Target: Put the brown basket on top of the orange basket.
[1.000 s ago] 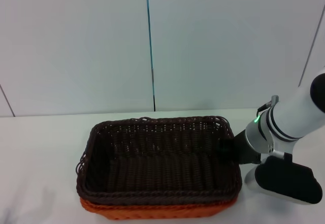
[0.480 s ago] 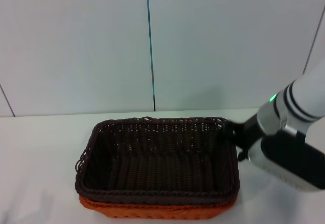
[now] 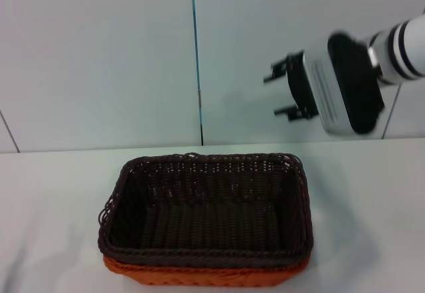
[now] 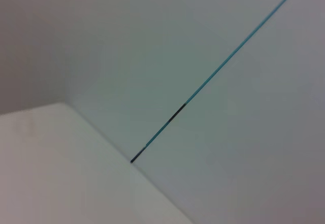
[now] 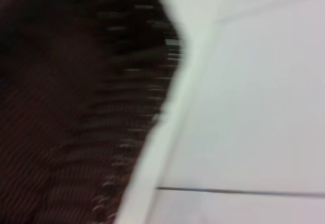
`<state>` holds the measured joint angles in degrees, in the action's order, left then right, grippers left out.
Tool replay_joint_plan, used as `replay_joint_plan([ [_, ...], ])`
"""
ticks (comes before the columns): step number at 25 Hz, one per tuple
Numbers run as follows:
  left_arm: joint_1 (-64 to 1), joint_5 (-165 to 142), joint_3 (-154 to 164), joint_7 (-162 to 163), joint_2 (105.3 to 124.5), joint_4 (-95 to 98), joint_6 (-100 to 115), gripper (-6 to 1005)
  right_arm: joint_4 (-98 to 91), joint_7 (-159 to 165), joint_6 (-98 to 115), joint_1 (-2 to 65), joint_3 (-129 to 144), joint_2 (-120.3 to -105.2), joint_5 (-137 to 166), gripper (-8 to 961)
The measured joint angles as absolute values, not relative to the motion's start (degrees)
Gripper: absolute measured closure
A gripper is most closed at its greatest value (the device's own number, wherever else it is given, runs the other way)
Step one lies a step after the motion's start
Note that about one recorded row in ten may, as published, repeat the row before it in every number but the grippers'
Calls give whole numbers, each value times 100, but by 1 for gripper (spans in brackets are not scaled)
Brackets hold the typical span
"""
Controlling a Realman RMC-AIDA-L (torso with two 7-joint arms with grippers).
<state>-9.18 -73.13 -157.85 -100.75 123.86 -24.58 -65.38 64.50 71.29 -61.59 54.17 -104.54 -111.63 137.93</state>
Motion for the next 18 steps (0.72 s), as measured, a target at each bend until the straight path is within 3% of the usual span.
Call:
replay_joint_plan([
  [5, -1165, -7339, -15774, -10204, 12371, -2796, -6327, 209, 5727, 7649, -5783, 5811, -12129, -11501, 13640, 371],
  [14, -1768, -7475, -15522, -10603, 12320, -3500, -5276, 209, 4056, 8749, -4570, 5696, -13048, -11518, 11862, 369],
  [18, -1971, -7476, -15546, -10909, 12318, -3521, -5008, 209, 3744, 9560, -4094, 5254, -13175, -11727, 11211, 368],
])
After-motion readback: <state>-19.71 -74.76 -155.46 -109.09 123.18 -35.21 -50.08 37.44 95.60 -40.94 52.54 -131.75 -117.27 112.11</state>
